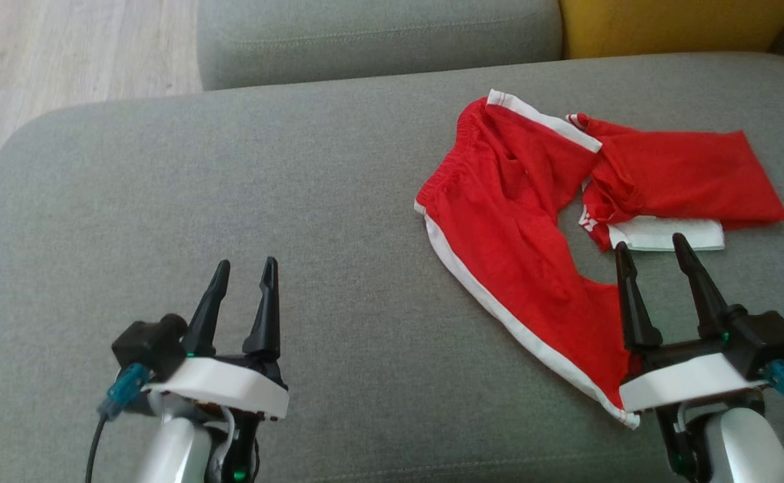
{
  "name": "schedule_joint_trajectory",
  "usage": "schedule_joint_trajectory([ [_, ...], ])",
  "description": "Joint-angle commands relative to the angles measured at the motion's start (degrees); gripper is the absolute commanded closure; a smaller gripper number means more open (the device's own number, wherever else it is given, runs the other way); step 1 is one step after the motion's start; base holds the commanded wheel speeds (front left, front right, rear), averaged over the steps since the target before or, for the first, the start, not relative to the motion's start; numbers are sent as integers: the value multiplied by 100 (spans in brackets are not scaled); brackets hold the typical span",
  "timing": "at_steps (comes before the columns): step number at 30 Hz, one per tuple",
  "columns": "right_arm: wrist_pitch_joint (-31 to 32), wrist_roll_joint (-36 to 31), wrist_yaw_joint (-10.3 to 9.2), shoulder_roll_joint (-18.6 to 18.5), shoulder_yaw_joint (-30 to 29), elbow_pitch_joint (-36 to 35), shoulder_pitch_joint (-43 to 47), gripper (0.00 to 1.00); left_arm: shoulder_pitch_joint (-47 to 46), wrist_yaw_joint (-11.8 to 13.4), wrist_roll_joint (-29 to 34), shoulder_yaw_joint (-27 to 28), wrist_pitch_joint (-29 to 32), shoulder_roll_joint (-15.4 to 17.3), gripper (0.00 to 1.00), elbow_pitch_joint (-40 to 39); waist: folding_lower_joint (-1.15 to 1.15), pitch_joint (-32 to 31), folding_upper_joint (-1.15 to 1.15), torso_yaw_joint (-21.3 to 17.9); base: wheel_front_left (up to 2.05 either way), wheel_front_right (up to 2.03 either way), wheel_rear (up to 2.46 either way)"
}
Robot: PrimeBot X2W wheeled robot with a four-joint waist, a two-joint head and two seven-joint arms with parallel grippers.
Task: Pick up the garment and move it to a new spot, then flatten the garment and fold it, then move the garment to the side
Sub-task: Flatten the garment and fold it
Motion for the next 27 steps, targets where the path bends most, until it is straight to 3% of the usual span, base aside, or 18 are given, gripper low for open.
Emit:
schedule_joint_trajectory([
  [1,-58,-47,-5,28,124,-204,-96,0,-367,-42,46,168,-34,30,0,-212,0,34,0,9,0,0,0],
  [10,-17,-90,-5,81,315,-176,-205,0,-522,-87,48,48,-34,30,0,-153,0,173,0,40,0,0,0],
  [17,313,8,-5,13,950,44,-872,0,-574,-55,-29,-170,-34,30,0,-103,0,353,0,453,0,0,0],
  [21,833,62,-5,-81,1252,768,-1483,0,-592,-17,-107,-306,-34,30,0,-74,0,472,0,809,0,0,0],
  [22,1053,129,-5,-75,1201,1266,-1804,0,-602,0,-152,-396,-34,30,0,-62,0,534,0,1000,0,0,0],
  [27,1267,-40,-5,-100,925,2466,-2510,0,-644,69,-254,-549,-34,30,0,-66,0,701,0,1414,0,0,0],
])
